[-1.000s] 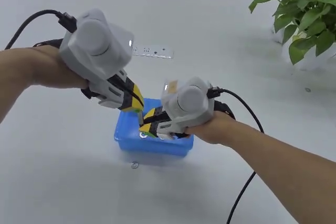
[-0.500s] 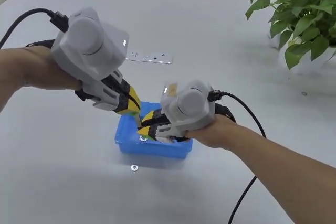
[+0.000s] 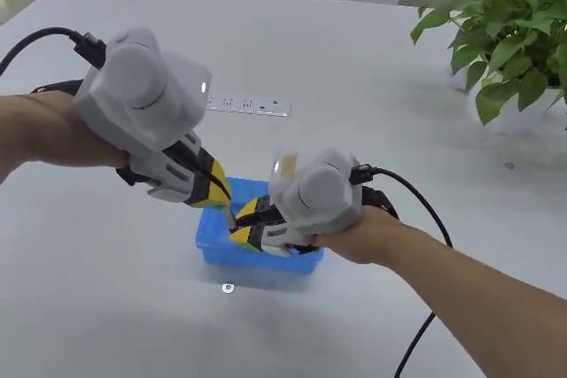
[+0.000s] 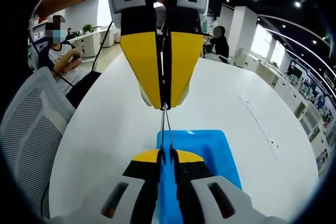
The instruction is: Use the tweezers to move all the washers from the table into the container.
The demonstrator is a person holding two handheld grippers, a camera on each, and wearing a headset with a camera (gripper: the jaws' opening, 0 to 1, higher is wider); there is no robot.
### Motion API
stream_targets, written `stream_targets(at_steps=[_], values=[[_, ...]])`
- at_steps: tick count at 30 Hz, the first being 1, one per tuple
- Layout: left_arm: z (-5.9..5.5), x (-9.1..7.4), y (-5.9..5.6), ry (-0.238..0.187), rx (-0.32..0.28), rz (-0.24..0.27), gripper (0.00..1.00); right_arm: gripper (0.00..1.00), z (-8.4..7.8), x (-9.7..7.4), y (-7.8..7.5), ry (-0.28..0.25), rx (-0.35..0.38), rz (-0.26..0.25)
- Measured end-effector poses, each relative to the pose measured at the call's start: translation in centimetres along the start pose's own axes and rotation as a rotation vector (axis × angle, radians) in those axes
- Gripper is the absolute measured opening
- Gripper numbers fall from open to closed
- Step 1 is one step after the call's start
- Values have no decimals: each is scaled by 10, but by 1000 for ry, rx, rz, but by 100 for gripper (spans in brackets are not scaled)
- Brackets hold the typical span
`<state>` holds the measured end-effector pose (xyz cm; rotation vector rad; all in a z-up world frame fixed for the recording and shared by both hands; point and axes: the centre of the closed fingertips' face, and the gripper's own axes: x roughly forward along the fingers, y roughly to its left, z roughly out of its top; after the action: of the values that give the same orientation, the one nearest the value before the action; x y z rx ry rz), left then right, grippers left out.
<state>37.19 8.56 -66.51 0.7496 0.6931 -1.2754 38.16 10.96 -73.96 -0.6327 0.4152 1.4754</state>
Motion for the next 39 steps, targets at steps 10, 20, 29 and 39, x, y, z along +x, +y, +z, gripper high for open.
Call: stream_targets(at_steps=[10,20,29,39], values=[[2,0,-6,-1,5,3,5,11,0,-2,3,0,-7,-8],[6,-10,-10,-2,11,17,5,12,9,-7,8,-12,-24,-19],[7,-14,-17,1,15,21,5,12,14,-9,17,-17,-35,-19],[2,-11,-26,5,8,8,5,12,11,-4,26,-13,-27,-7]])
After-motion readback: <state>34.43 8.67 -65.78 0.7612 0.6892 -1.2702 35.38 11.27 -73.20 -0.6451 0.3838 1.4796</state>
